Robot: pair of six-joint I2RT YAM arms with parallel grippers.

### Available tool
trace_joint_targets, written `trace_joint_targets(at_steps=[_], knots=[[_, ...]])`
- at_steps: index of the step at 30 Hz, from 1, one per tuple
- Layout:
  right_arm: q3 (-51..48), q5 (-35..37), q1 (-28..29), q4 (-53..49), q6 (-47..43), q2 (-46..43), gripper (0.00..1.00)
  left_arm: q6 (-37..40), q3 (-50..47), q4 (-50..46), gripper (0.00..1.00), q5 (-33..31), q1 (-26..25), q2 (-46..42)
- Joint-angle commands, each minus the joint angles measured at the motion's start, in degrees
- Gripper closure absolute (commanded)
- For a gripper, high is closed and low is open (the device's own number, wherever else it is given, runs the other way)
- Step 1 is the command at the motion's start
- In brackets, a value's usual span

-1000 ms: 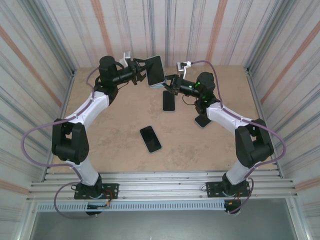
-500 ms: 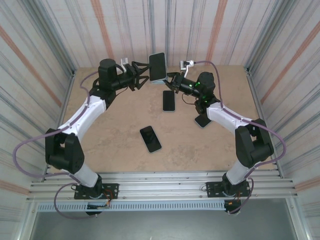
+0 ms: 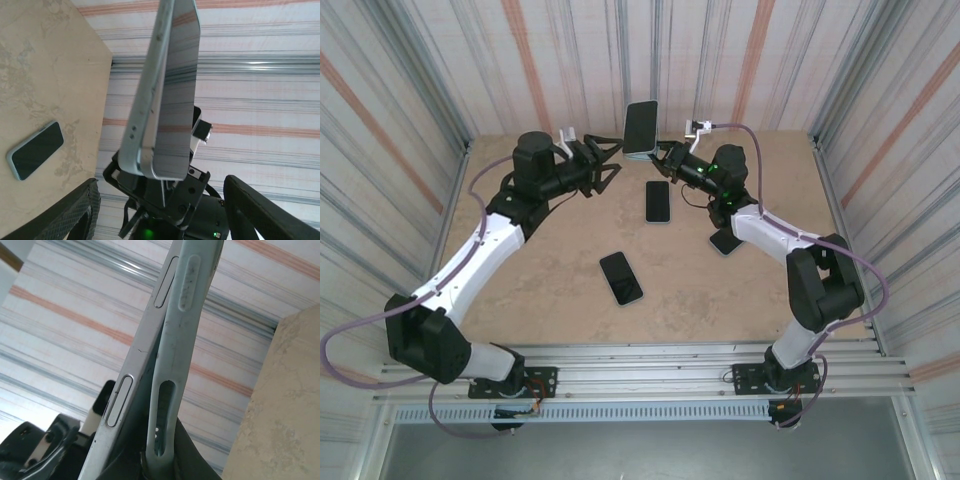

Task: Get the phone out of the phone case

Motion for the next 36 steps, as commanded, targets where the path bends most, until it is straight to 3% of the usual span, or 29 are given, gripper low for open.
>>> trace_joint_targets(at_steps=[1, 7, 24, 36], knots=[[1.96, 1.59, 0.89, 4.40, -2.45, -0.15, 0.94, -2.29, 0.33, 1.86, 0.33, -2.30, -2.19, -1.06], [1.87, 1.86, 1.14, 4.02, -3.28, -0.20, 0.94, -4.81, 0.99, 5.83, 0.37, -3.19, -4.69, 1.15], [1.52, 1.02, 1.97, 3.50, -6.18, -0.64, 0.94, -7.38, 2.55, 9.47, 0.50, -5.80, -4.91, 4.67], [1.87, 1.35, 1.44, 3.08, -6.70, -0.03, 0.95, -9.47, 0.29, 10.46, 0.51, -5.69, -4.74, 3.11]])
